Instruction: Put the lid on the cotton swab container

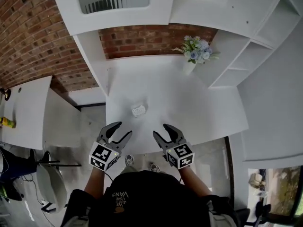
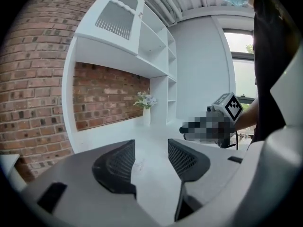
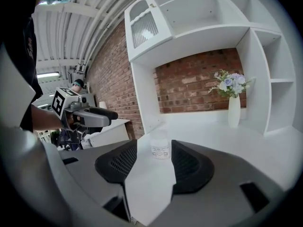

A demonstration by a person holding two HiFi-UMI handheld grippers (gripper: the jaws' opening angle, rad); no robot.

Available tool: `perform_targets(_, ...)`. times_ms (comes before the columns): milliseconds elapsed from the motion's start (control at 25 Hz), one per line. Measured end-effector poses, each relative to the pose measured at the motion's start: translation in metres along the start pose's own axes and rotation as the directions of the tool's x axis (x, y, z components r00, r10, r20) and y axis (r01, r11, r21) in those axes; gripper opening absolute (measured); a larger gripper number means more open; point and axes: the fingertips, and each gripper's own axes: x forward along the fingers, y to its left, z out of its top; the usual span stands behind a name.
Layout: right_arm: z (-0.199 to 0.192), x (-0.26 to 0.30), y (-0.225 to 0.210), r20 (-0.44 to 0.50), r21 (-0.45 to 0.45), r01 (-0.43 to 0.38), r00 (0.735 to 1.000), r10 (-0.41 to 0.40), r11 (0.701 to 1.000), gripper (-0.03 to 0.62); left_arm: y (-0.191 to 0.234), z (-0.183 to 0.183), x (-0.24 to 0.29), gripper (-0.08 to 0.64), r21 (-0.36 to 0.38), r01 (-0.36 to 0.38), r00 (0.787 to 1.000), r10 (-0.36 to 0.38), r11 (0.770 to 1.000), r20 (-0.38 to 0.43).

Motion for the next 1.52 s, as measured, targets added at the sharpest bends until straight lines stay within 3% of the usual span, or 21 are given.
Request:
perform_targets(280,-0.012,0.044,-0.003,-0.06,-0.018,0.053,0.997,-0.054,0.998,0.213,0.037,-0.005,0.021,0.209,0.097,0.102,0.994,-0.098,0.99,-0.046)
perform_targets(760,-0.041,0.109,-0.019,-0.168,-0.014,0.1,0.981,-0.101,0.995,0.258,0.069,-0.025,0.06,0.233,0.163,0.269,0.959,-0.247,0.949,-0.141)
perform_targets(1080,-0.051,0.137,-0.029,-0.223,-0.087,0.025,0.974,-0.044,0.996,0.281,0.073,-0.029,0.093,0.25,0.216,0.356,0.927,-0.315,0.909,-0.204)
perform_targets(1520,-0.068,0.165,-0.03,-0.303,-0.187,-0.101,0.952,0.04,0.977,0.281,0.058,-0.052,0.121,0.258,0.287,0.497,0.854,-0.402,0.819,-0.331)
